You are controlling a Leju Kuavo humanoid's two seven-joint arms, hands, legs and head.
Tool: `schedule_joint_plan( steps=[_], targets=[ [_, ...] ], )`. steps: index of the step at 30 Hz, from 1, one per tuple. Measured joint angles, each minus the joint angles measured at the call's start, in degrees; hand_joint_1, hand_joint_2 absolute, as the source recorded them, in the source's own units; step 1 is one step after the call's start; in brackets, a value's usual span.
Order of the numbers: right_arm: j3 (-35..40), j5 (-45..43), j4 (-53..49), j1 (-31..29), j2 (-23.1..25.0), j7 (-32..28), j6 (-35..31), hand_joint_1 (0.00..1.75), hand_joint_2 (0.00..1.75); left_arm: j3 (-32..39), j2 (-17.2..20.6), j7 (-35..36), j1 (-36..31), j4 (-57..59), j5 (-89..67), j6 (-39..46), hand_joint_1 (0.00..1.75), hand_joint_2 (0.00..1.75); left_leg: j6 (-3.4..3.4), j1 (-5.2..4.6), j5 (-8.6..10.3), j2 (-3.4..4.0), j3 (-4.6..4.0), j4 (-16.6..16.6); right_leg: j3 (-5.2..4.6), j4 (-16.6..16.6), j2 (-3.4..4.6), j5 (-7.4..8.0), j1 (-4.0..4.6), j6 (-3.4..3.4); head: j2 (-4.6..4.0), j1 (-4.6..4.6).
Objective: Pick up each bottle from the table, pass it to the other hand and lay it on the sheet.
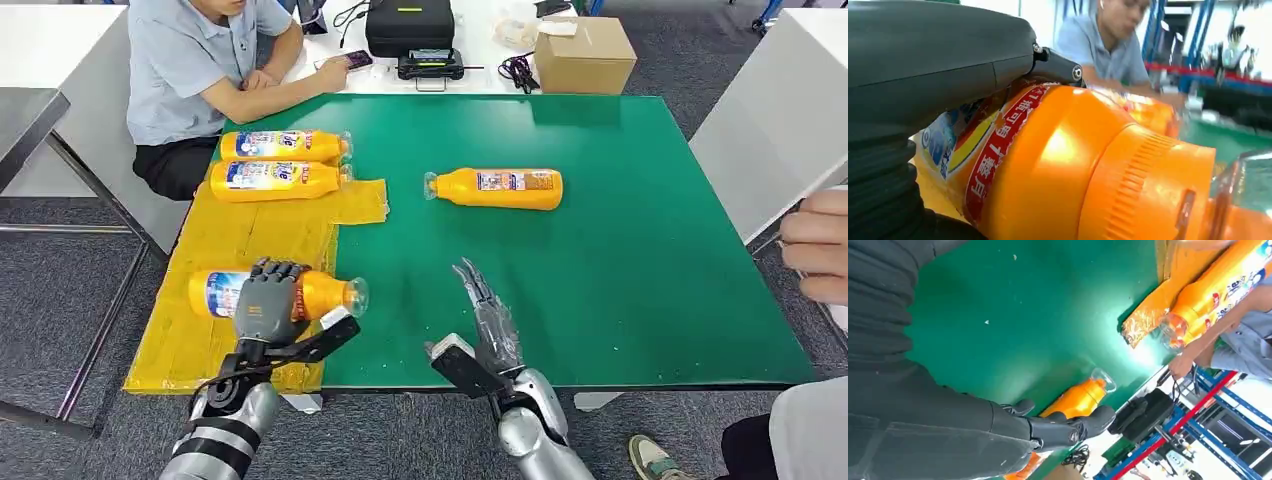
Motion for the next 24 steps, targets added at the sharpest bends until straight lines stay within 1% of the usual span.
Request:
schedule_joint_plan(
  steps=[1, 4, 5, 10, 11, 12, 13, 14, 15, 16, 18, 21, 24],
  targets=[
    [-0.09, -0.20, 0.00, -0.01, 0.09, -0.09, 0.28, 0.00, 1.75, -0.98, 0.20, 0.42, -0.41, 1.07, 0.33, -0.39, 1.71, 1.75, 0.00, 0.00, 0.00, -0.01, 0.00, 0.00, 0.00, 0.00, 0.00, 0.00, 0.00, 0.00, 0.00, 0.00],
    [-0.17, -0.30, 0.02, -0.02, 0.37, -0.20, 0.72, 0.00, 1.75, -2.88, 0.68, 0.98, -1.50, 3.66, 0.50, -0.43, 1.62, 1.75, 0.00, 0.00, 0.00, 0.00, 0.00, 0.00, 0.00, 0.00, 0.00, 0.00, 0.01, 0.00, 0.00, 0.00],
    [-0.17, -0.35, 0.04, -0.03, 0.46, -0.24, 0.92, 0.00, 1.75, -3.52, 0.83, 1.18, -1.82, 4.48, 0.55, -0.43, 1.52, 1.75, 0.00, 0.00, 0.00, 0.00, 0.00, 0.00, 0.00, 0.00, 0.00, 0.00, 0.01, 0.00, 0.00, 0.00],
    [-0.20, -1.22, 0.46, -0.21, 0.85, -0.81, 1.62, 0.00, 1.75, -6.10, 1.75, 5.22, -4.19, 9.31, -2.26, 1.10, 1.52, 1.75, 0.00, 0.02, 0.00, 0.01, 0.00, 0.00, 0.01, 0.01, 0.00, 0.00, 0.02, 0.00, 0.00, -0.02],
    [-0.20, -1.29, 0.55, -0.22, 0.94, -0.87, 1.68, 0.00, 1.75, -6.44, 1.93, 5.75, -4.57, 10.26, -2.75, 1.40, 1.43, 1.75, 0.00, 0.02, 0.00, 0.01, 0.01, 0.00, 0.00, 0.02, 0.00, 0.00, 0.02, 0.00, 0.00, 0.00],
    [-0.20, -1.31, 0.61, -0.22, 0.96, -0.92, 1.68, 0.00, 1.75, -6.73, 2.10, 5.97, -4.88, 10.91, -2.91, 1.53, 1.05, 1.75, 0.00, 0.02, 0.00, 0.00, 0.01, 0.00, 0.01, 0.02, 0.00, 0.00, 0.02, 0.00, 0.00, 0.00],
    [-0.20, -1.31, 0.68, -0.25, 0.96, -0.96, 1.68, 0.00, 1.75, -7.16, 2.32, 6.07, -5.15, 11.45, -3.17, 1.58, 0.52, 1.75, 0.00, 0.02, 0.00, -0.01, 0.00, 0.00, 0.01, 0.02, -0.01, 0.00, 0.02, 0.00, 0.00, -0.02],
    [-0.20, -1.29, 0.74, -0.30, 0.98, -0.96, 1.68, 0.00, 1.75, -7.43, 2.43, 6.12, -5.38, 11.89, -3.21, 1.60, 0.26, 1.75, 0.00, 0.02, 0.01, -0.01, 0.00, 0.00, 0.01, 0.02, -0.01, 0.00, 0.02, 0.00, 0.00, 0.00],
    [-0.20, -1.31, 0.83, -0.35, 0.98, -0.98, 1.70, 0.00, 1.75, -7.64, 2.54, 6.33, -5.55, 12.45, -3.37, 1.60, 0.16, 1.75, 0.00, 0.02, 0.00, -0.01, 0.00, 0.00, 0.01, 0.02, 0.00, 0.00, 0.01, 0.00, 0.00, 0.00],
    [-0.20, -1.35, 0.85, -0.38, 0.98, -1.00, 1.70, 0.00, 1.75, -7.73, 2.60, 6.86, -5.73, 12.78, -3.81, 1.58, 0.09, 1.75, 0.00, 0.02, 0.00, -0.01, 0.00, 0.00, 0.02, 0.02, 0.00, 0.00, 0.01, 0.00, 0.00, -0.02],
    [-0.20, -1.62, 1.01, -0.51, 0.98, -1.22, 1.77, 0.00, 1.75, -8.33, 2.87, 9.62, -6.48, 13.94, -7.02, 1.40, 0.00, 1.75, 0.00, 0.02, 0.00, -0.03, 0.01, 0.00, 0.05, 0.02, -0.02, 0.00, 0.01, 0.00, 0.00, 0.00],
    [-0.20, -2.08, 1.31, -0.77, 1.14, -1.57, 1.79, 0.00, 1.75, -9.05, 3.39, 12.70, -7.76, 16.33, -9.73, 0.11, 0.00, 1.75, 0.00, 0.02, 0.00, -0.02, 0.09, -0.01, 0.12, 0.01, -0.01, 0.00, 0.01, 0.00, 0.00, 0.00],
    [-0.42, -2.32, 1.46, -0.84, 1.16, -1.68, 1.79, 0.00, 1.75, -9.37, 3.57, 13.07, -9.30, 18.80, -9.90, -1.73, 0.00, 1.75, -0.01, 0.02, -0.01, -0.03, 0.34, -0.02, 0.38, 0.00, -0.02, -0.01, 0.02, -0.02, 0.00, 0.00]
  ],
)
